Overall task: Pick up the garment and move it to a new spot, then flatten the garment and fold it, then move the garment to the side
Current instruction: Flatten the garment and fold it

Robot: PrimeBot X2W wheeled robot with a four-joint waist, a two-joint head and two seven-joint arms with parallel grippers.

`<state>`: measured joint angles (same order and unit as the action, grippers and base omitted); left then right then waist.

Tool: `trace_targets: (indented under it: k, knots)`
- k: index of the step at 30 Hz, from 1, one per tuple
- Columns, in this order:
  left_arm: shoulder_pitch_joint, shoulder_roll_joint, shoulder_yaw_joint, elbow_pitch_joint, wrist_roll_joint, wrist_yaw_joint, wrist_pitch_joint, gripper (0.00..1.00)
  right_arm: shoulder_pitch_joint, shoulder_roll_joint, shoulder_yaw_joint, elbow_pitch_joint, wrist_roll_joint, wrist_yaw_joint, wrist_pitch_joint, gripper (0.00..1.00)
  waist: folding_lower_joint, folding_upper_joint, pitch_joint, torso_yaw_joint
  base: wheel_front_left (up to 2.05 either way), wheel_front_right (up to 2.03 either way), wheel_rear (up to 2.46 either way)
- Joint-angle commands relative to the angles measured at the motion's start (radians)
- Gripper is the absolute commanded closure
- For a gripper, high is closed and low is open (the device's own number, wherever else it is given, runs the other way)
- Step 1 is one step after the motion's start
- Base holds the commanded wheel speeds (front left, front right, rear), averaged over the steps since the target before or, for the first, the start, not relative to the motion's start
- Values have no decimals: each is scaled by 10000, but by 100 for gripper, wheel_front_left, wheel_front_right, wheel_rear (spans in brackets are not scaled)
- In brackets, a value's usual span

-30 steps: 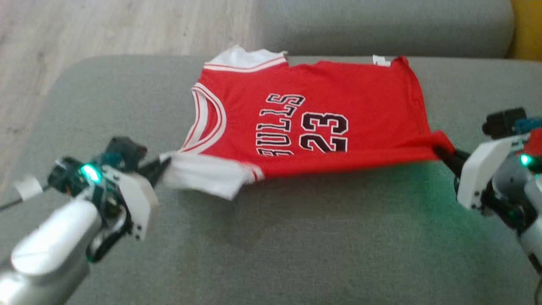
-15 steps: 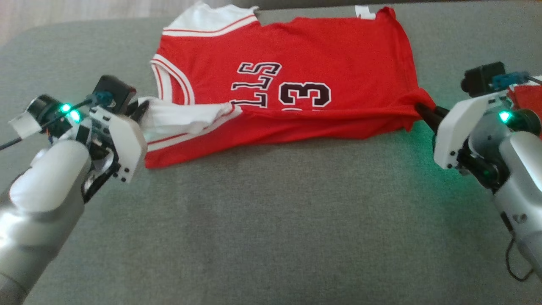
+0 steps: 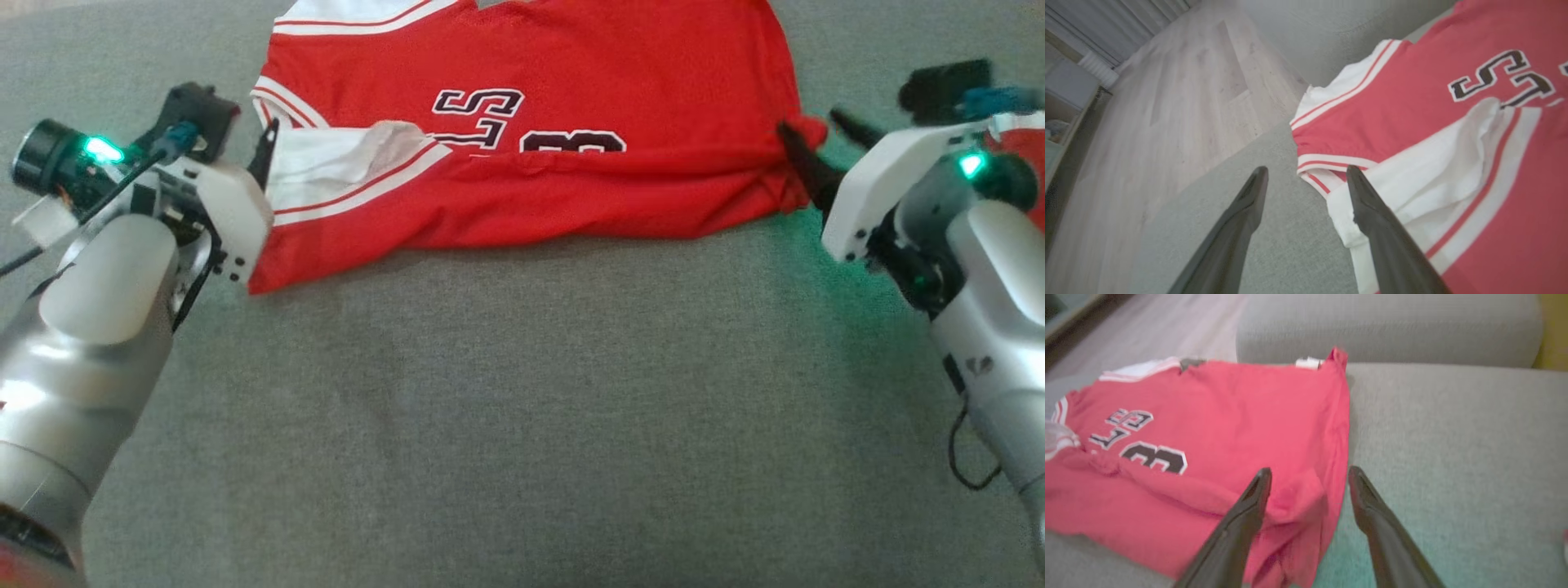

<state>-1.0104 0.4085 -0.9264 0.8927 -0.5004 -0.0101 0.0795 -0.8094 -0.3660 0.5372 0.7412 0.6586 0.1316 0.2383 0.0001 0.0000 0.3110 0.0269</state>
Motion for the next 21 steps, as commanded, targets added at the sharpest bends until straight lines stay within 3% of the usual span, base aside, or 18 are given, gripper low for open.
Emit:
trace_targets:
  k: [1,6,10,15,21]
  knots:
    - [-793,253,583,4,15,330,-597,0,-328,80,-175,-174,-68,-9,-572,0,-1,0,-24,64,0,0,0]
    - [-756,-317,1694,128,-690,1153,-2915,0,-278,323,-804,-4,-157,-9,-2668,0,-1,0,-345,240,0,0,0]
    - [-409,-611,2563,-396,-1202,1408,-3373,0,-31,464,-1250,27,-461,-9,-4032,0,-1,0,-661,358,0,0,0]
    - [1329,-778,4594,-3416,-754,1980,-3407,0,839,987,-2756,-240,-1439,-9,-4968,0,-1,0,-1225,445,0,0,0]
    - [4430,-1534,6585,-5873,208,2283,-3410,0,3106,2538,-5100,-2754,-3873,-9,-4996,0,-1,0,-1804,437,0,0,0]
